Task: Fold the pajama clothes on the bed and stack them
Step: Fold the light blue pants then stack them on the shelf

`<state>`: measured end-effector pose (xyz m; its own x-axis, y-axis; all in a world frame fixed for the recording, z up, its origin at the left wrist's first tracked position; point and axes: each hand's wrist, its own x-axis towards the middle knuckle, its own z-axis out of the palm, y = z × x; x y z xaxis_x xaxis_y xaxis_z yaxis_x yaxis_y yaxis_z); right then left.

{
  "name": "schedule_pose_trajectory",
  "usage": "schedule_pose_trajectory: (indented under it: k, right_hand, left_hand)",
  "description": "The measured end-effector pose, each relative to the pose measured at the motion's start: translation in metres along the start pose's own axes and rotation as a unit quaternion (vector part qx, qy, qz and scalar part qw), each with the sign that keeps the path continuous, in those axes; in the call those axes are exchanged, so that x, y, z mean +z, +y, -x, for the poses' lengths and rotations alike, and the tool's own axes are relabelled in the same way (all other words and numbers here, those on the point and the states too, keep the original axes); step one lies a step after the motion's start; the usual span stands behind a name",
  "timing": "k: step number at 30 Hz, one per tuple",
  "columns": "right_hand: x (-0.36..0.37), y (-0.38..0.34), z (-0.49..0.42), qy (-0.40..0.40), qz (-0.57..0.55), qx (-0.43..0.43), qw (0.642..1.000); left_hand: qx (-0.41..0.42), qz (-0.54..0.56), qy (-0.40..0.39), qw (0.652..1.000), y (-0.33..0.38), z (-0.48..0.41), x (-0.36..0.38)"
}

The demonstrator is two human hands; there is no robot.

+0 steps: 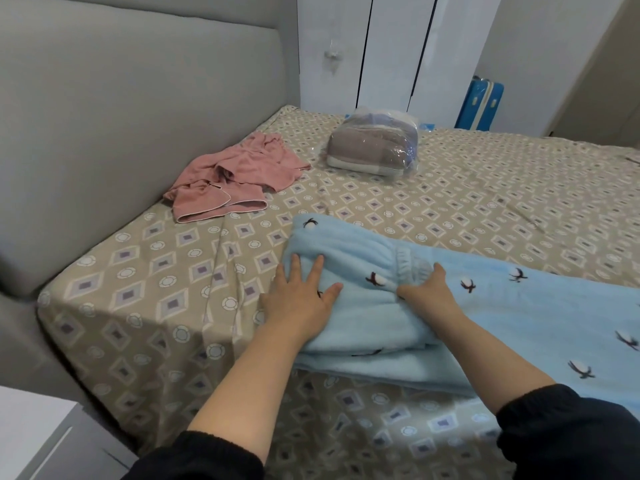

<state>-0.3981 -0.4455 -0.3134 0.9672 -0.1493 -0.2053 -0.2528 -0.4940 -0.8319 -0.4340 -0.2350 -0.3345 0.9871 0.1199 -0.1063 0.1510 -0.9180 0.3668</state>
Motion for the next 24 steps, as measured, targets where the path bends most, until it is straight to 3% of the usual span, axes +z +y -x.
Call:
schedule_pose_trajectory:
  k: [2, 5, 9, 13, 18, 21, 24]
  right_hand:
    - [0.003, -0.006, 0.002, 0.031, 0.080, -0.041, 0.995]
    - [0.010, -0.020, 0.004, 0.124, 0.248, -0.206, 0.938]
    - [0.028, -0.056, -0.009, 0.095, 0.245, -0.304, 0.916]
    - [0.053, -0.095, -0.043, 0.034, 0.287, -0.326, 0.900]
    - [0.095, -0.124, -0.081, -0.075, 0.268, -0.238, 0.931]
    - [0.119, -0.127, -0.097, -0.062, 0.323, -0.233, 0.915]
    - [0.128, -0.126, -0.109, 0.016, 0.408, -0.259, 0.875]
  left_hand:
    - [-0.002, 0.026, 0.016, 1.000, -0.003, 0.000, -0.001]
    - [-0.054, 0.169, 0.059, 0.982, -0.013, -0.001, -0.011]
    - [-0.128, 0.301, 0.046, 0.944, -0.034, -0.005, -0.027]
    - [-0.130, 0.380, 0.012, 0.916, -0.046, -0.003, -0.030]
    - [-0.107, 0.414, -0.004, 0.904, -0.049, -0.001, -0.028]
    - [-0.101, 0.420, -0.017, 0.902, -0.052, -0.001, -0.025]
    - [-0.074, 0.413, -0.007, 0.908, -0.057, -0.001, -0.021]
